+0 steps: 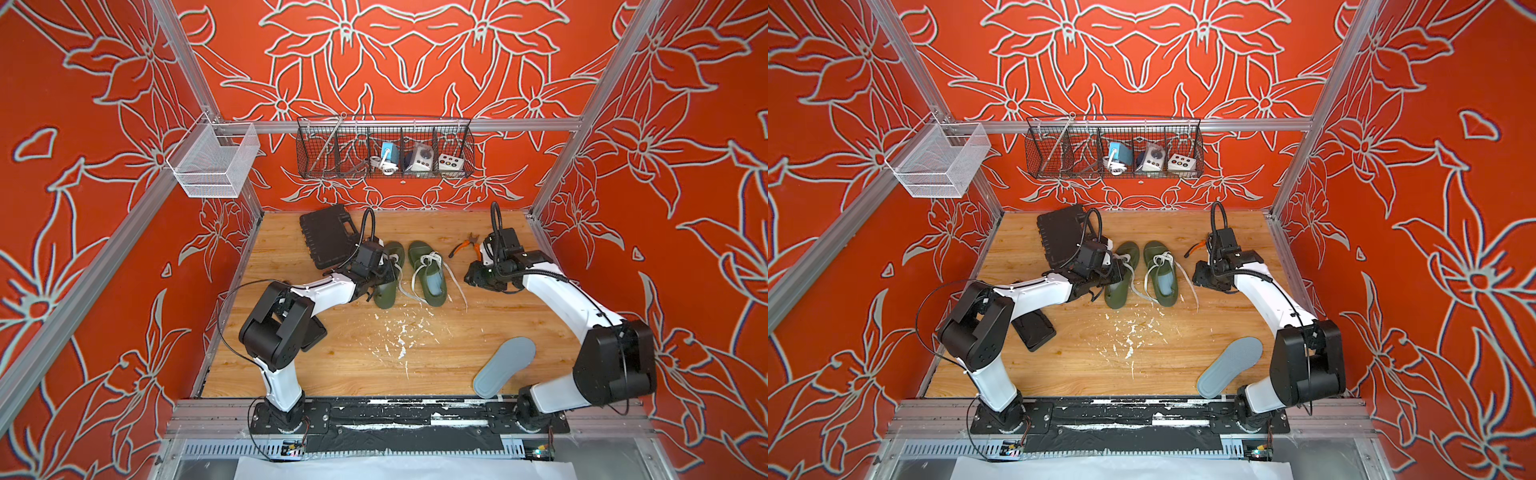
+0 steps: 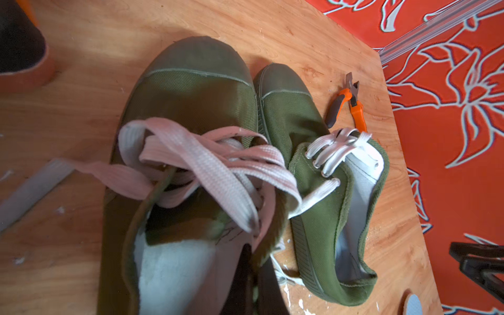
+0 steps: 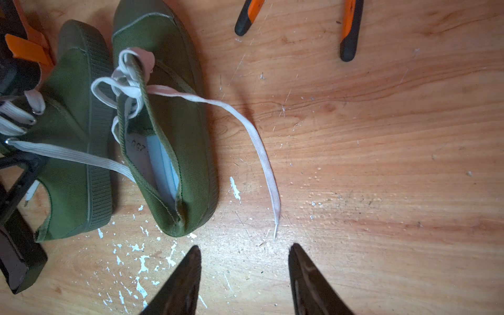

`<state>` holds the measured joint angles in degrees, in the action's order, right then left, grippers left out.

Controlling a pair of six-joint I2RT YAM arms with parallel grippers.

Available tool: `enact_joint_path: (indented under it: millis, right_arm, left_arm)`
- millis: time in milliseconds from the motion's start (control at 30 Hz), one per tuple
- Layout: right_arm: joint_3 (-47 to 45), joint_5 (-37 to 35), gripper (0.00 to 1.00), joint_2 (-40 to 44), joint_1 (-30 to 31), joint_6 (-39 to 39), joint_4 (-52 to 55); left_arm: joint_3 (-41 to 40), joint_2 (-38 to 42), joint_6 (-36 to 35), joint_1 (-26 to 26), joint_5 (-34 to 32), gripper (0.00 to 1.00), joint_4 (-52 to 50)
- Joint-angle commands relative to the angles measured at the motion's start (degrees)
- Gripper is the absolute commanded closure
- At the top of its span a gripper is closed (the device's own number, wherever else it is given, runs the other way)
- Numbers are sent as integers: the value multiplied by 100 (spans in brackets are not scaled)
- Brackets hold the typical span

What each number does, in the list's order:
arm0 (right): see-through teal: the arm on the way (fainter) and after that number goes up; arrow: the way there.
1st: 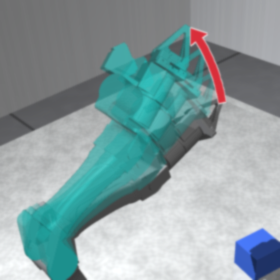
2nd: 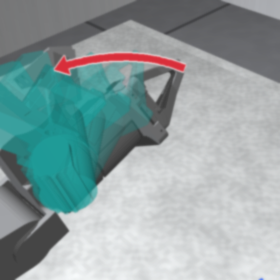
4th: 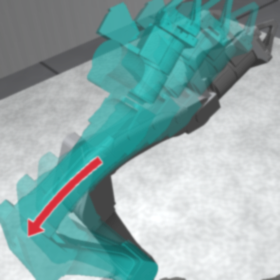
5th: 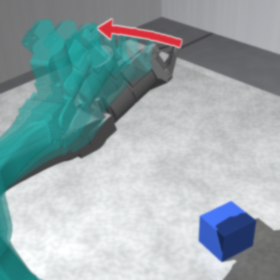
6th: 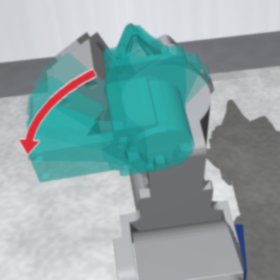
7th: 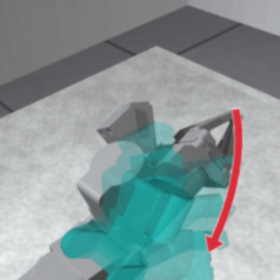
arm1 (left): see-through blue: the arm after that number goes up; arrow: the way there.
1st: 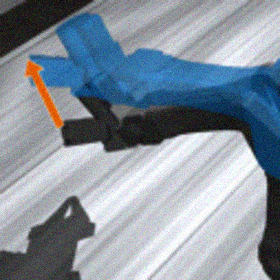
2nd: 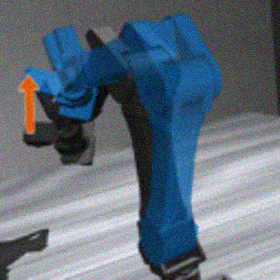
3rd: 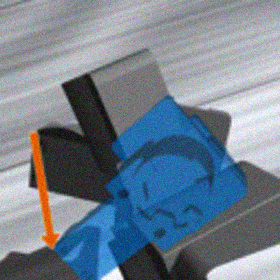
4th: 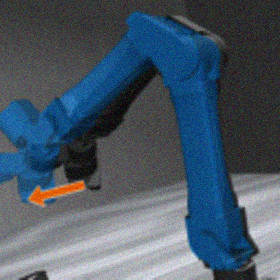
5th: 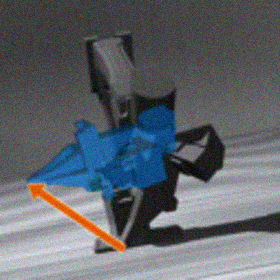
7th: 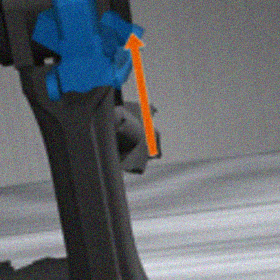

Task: Insert the insole into the shoe
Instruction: Adjust the shoe at the center of the board, then pick up the insole from the center of the board.

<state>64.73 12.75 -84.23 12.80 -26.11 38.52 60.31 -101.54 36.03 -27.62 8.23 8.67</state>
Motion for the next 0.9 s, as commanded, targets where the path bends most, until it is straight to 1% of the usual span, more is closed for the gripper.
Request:
enact_joint_path:
  millis: [0,100,233,367,500,600,667,767,867]
  right_arm:
    - [-57,17,46,134,-48,-19,15]
    - [-57,26,46,176,-54,5,52]
    - [-83,49,45,231,-67,-6,67]
    - [-148,206,45,273,-59,-139,74]
    - [-312,428,46,435,-58,-368,17]
    - [-461,566,46,632,-32,-590,-11]
    - [-552,579,46,791,18,-742,23]
    - [-775,449,46,1051,25,-1055,175]
    - [-1129,9,45,1370,26,-1547,588]
  left_arm:
    - [164,-89,136,-29,191,97,337]
    - [216,-132,138,-36,386,71,315]
    - [200,112,24,-42,275,56,138]
    - [196,420,-93,-40,286,52,-154]
    - [43,843,-175,-90,314,51,-431]
    - [-141,1199,-210,-215,344,51,-549]
    - [-274,1377,-226,-395,402,51,-531]
    - [-529,1505,-171,-691,577,51,-210]
    - [-639,1421,-28,-992,893,51,60]
